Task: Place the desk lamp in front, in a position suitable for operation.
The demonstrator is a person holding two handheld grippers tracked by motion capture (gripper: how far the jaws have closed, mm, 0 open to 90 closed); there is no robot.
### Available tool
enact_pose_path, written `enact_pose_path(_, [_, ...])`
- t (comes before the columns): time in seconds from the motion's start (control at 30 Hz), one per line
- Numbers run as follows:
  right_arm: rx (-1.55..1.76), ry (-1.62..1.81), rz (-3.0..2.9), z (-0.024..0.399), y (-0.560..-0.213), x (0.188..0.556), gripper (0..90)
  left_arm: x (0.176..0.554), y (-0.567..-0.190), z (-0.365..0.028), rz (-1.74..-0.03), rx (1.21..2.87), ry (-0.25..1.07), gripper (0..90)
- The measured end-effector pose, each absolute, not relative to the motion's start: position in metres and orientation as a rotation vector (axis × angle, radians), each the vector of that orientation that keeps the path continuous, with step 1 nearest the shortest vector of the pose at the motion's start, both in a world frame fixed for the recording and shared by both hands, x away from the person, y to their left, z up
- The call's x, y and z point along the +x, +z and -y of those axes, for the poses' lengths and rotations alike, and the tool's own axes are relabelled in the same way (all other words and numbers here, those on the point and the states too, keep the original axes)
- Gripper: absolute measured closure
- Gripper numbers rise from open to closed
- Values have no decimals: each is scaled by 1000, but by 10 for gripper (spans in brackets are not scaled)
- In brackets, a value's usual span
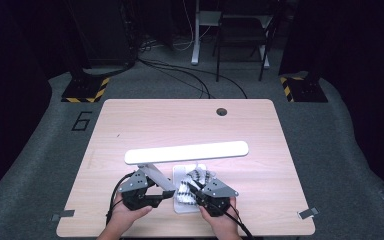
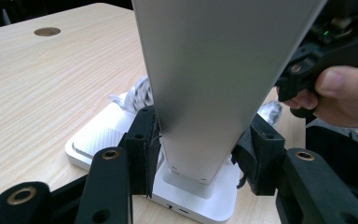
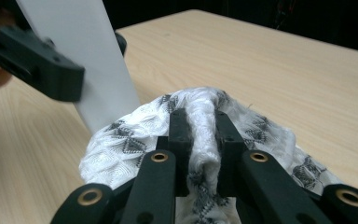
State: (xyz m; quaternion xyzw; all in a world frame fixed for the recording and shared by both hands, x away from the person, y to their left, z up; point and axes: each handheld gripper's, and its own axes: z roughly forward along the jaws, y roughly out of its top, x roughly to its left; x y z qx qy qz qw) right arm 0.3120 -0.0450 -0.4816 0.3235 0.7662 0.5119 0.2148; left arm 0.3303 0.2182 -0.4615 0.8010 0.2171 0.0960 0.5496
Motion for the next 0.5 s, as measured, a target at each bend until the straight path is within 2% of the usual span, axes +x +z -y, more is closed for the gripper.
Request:
enact_pose_path(0.3, [905, 1348, -2183, 45, -494, 316, 771, 330, -462, -218, -514, 1895, 224, 537])
enact_pose_path(0.5, [926, 1321, -2199, 48, -499, 317, 650, 331, -462, -218, -513, 1896, 223, 537])
